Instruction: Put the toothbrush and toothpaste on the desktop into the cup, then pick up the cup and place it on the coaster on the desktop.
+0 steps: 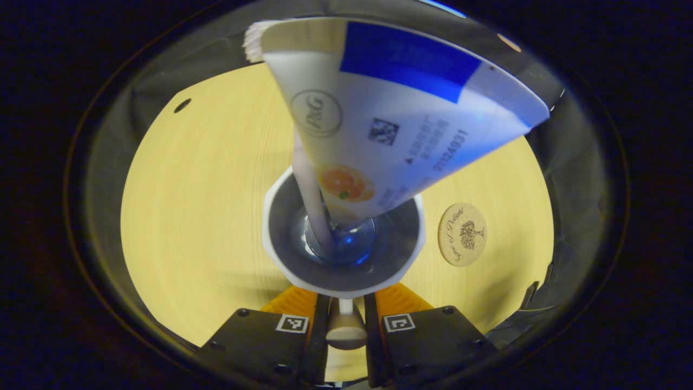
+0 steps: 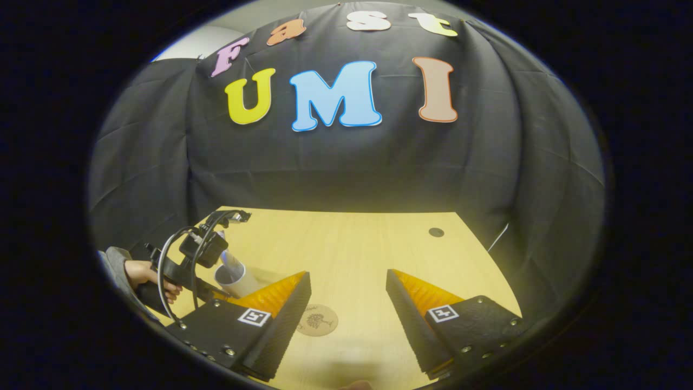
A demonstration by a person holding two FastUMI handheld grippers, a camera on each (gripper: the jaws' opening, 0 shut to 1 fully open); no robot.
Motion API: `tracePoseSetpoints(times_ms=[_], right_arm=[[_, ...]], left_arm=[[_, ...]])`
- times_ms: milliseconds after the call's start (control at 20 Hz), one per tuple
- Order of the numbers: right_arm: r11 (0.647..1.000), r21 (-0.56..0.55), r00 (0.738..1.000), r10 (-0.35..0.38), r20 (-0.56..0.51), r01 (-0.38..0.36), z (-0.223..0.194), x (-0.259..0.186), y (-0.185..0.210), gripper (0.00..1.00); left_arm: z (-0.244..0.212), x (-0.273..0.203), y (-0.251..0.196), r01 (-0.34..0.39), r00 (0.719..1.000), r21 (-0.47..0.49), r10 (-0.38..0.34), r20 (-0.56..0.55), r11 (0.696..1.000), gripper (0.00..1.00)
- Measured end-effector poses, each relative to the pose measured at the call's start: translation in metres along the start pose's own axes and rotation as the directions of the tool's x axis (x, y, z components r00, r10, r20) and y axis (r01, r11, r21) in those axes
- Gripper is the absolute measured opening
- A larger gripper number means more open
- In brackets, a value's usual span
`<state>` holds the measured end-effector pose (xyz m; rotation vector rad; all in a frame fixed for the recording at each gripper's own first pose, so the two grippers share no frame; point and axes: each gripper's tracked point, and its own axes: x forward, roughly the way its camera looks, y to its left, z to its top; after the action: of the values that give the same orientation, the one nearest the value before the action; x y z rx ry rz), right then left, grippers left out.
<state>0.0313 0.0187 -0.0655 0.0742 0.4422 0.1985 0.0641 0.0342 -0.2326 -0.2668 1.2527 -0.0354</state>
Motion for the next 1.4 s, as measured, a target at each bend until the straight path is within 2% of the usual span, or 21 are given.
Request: tracePoseSetpoints(times_ms=[350,750,1000,1400], right_arm=[[1.000,0.004,1.000,-0.005,0.013,0.005,0.002,-0.007,-0.004,0.90],[0.999,0.029,0.999,-0.043,0.017,0.043,-0.003,-0.020,-0.030,0.90],[0.997,0.049,0.998,-0.059,0.010,0.059,-0.008,-0.025,-0.049,0.90],[0.997,0.063,0.999,-0.041,0.001,0.040,-0.014,-0.027,-0.063,0.90]], left_arm=[[0.002,-0.014,-0.050,0.032,0.999,0.084,-0.035,0.036,0.996,0.35],[-0.007,-0.007,-0.129,0.096,0.995,0.169,-0.099,0.009,0.981,0.36],[-0.010,0.004,-0.153,0.101,0.995,0.191,-0.099,-0.016,0.977,0.36],[-0.013,0.017,-0.170,0.066,0.997,0.205,-0.058,-0.043,0.976,0.35]])
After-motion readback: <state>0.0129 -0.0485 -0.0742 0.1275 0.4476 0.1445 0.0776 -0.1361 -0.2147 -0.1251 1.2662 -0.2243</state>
